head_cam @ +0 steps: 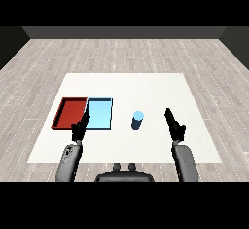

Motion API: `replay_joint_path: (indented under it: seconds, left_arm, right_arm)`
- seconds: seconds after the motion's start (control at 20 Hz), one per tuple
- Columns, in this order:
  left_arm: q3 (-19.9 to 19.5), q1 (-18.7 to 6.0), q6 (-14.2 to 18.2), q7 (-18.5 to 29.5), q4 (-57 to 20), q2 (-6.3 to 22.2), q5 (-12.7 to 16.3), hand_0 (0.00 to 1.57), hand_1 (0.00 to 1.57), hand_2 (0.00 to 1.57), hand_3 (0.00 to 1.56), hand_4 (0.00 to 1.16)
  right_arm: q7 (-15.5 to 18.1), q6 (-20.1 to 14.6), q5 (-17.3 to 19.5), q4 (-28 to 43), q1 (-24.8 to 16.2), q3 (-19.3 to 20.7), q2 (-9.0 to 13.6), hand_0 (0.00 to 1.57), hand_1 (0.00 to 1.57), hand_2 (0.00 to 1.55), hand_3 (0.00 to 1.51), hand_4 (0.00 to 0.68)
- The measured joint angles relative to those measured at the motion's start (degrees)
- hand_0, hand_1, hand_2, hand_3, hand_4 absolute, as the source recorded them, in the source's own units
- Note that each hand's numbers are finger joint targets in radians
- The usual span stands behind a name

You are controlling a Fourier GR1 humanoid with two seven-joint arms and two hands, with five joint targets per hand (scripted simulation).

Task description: Pick the blue can and put it in the blue box

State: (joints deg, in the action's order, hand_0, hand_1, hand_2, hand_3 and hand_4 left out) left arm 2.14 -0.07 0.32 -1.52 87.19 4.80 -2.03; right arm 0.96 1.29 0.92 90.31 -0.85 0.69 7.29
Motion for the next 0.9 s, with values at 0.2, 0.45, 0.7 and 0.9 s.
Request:
replay_joint_path:
  seconds: [0.2, 0.45, 0.7, 0.9]
  left_arm:
    - [-1.37, -0.52, -0.48, 0.28, 1.14, 0.23, 0.59, 0.00, 0.00, 0.00, 0.00, 0.00]
    - [-3.54, -2.75, -1.77, 7.98, 5.85, -0.48, 3.97, 0.00, 0.00, 0.00, 0.00, 0.00]
    - [-4.70, -2.15, -4.35, 18.69, 5.47, -1.10, 5.98, 0.00, 0.00, 0.00, 0.00, 0.00]
    - [-5.29, -1.61, -5.48, 22.63, 5.26, -1.16, 6.61, 0.00, 0.00, 0.00, 0.00, 0.00]
  right_arm:
    - [0.15, -0.29, -0.14, -0.96, 2.30, 0.78, -0.93, 0.00, 0.00, 0.00, 0.00, 0.000]
    - [4.12, 1.24, -3.36, -0.35, 4.98, 0.33, -3.85, 0.00, 0.00, 0.00, 0.00, 0.000]
    - [8.62, 5.66, -7.94, -1.29, 6.51, 2.16, -3.31, 0.00, 0.00, 0.00, 0.00, 0.000]
    - [10.10, 6.51, -8.90, -1.57, 6.66, 2.36, -3.71, 0.00, 0.00, 0.00, 0.00, 0.000]
